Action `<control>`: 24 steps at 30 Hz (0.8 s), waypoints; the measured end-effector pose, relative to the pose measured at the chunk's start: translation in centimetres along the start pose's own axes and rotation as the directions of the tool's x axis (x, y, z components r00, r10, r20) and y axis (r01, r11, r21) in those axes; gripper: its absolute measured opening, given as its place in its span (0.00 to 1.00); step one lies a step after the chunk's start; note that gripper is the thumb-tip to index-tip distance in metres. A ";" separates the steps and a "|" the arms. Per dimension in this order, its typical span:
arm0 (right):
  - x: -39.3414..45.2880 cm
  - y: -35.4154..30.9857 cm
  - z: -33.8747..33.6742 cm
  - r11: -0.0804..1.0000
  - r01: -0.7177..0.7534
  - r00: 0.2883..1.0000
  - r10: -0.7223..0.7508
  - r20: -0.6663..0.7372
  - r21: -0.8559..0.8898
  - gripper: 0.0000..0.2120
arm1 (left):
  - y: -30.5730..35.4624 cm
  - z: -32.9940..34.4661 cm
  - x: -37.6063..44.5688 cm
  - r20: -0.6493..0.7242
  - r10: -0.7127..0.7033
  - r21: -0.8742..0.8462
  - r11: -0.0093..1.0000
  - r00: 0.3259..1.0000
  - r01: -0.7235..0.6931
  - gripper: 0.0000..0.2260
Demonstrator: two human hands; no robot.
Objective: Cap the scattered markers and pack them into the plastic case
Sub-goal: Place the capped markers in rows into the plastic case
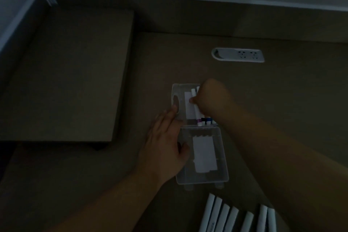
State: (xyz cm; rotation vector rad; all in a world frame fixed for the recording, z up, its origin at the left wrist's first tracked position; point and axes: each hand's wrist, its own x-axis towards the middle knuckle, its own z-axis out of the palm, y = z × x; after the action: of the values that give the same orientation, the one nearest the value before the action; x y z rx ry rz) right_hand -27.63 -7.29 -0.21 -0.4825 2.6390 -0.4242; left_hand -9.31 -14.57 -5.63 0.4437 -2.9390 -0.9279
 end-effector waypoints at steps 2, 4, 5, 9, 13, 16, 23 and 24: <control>-0.4 0.1 -0.5 1.000 0.009 1.000 -0.009 0.007 -0.019 0.17 | 0.0 0.0 0.0 0.001 -0.005 0.005 1.000 1.000 0.005 0.28; -0.9 0.6 -0.6 1.000 -0.012 0.994 0.009 0.106 0.024 0.17 | 0.1 -0.1 0.0 -0.001 0.002 0.001 1.000 1.000 -0.002 0.28; -1.1 0.9 -0.4 0.998 -0.034 0.988 0.026 0.154 0.048 0.16 | 0.2 -0.1 0.0 -0.003 0.002 0.001 1.000 1.000 -0.002 0.27; -1.3 1.5 0.2 0.999 -0.039 0.990 0.035 0.136 0.022 0.16 | 0.2 -0.2 -0.1 0.008 -0.011 0.008 1.000 1.000 0.011 0.29; -1.2 1.3 0.2 1.000 0.025 0.996 -0.023 0.085 -0.018 0.19 | 0.2 -0.1 0.0 -0.001 -0.009 0.013 1.000 1.000 0.009 0.29; -1.3 1.1 0.6 0.993 0.070 0.997 -0.067 0.030 -0.099 0.20 | 0.2 -0.3 -0.1 -0.010 0.006 0.001 1.000 1.000 -0.006 0.28; -1.1 0.7 -0.3 0.984 0.098 0.989 -0.079 0.123 -0.152 0.15 | 0.2 -0.3 -0.1 -0.006 0.002 0.025 1.000 1.000 -0.002 0.27; -1.2 0.4 -0.4 0.980 0.112 0.987 -0.091 0.135 -0.162 0.14 | 0.2 -0.3 -0.1 0.000 -0.004 0.022 1.000 1.000 0.004 0.27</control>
State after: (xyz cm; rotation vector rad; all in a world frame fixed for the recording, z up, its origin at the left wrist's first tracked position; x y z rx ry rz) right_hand -26.90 -6.33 0.39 -0.6776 2.5459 -0.1935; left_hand -9.21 -14.51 -5.29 0.4508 -2.9520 -0.8965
